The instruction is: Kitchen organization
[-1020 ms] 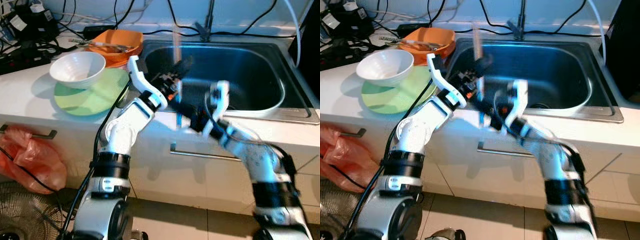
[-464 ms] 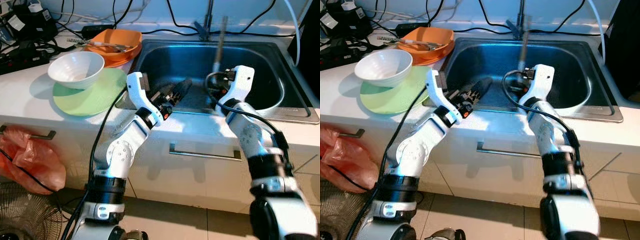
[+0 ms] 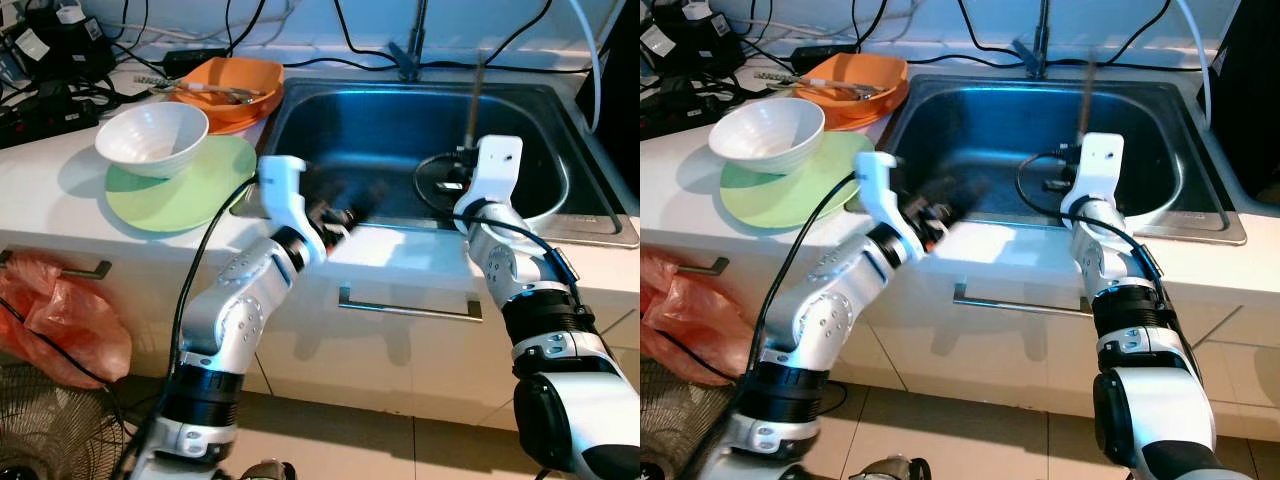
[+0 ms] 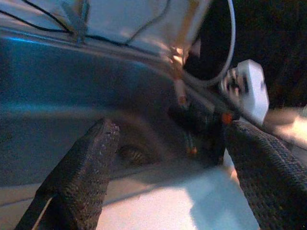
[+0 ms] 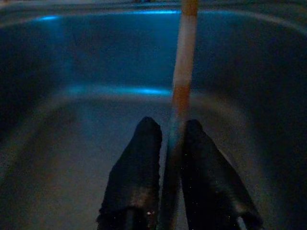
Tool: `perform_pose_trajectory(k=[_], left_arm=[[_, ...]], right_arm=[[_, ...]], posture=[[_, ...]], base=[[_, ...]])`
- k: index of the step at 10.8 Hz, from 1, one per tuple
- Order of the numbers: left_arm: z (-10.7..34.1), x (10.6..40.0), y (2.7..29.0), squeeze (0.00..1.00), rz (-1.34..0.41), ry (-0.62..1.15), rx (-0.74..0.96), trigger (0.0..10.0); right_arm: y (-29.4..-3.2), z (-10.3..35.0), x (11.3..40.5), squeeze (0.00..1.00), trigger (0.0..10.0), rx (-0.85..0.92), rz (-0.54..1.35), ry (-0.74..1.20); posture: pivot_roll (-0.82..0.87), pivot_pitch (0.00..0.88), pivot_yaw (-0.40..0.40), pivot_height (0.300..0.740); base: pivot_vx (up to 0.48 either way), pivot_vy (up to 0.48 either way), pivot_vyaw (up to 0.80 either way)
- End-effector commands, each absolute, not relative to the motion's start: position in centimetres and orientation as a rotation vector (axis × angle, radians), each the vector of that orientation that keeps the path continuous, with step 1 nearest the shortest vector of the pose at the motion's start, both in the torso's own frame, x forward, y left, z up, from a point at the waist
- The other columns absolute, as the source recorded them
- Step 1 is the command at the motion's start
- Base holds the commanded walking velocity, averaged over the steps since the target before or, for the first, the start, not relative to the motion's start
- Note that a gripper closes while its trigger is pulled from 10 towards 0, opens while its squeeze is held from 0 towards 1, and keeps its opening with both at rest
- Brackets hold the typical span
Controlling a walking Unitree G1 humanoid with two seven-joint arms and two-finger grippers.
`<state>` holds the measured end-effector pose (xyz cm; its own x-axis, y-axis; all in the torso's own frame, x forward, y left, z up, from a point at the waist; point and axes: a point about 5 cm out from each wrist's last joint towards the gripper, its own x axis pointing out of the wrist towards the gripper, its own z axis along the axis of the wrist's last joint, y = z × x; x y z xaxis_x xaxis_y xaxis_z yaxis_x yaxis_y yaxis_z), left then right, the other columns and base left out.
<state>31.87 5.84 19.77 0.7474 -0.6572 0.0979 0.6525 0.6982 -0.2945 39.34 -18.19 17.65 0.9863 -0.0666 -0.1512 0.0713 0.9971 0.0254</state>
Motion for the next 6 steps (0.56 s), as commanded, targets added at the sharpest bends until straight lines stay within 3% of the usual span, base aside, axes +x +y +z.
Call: perform_pose_trajectory(k=[1, 6], left_arm=[[19.35, 31.69, 5.91, 0.00, -0.745, 0.020, -0.262, 10.0], [19.29, 31.98, 6.37, 0.00, -0.721, -0.008, -0.167, 10.0]], right_arm=[[-18.31, 17.69, 39.47, 1.00, 10.0, 0.020, -0.082, 0.150], [-19.02, 17.45, 39.39, 1.00, 10.0, -0.053, -0.085, 0.146]], posture=[[0.05, 0.086, 0.083, 0.740], [0.05, 0.082, 0.074, 0.740]], base=[[0.000, 0.000, 0.00], [0.000, 0.000, 0.00]])
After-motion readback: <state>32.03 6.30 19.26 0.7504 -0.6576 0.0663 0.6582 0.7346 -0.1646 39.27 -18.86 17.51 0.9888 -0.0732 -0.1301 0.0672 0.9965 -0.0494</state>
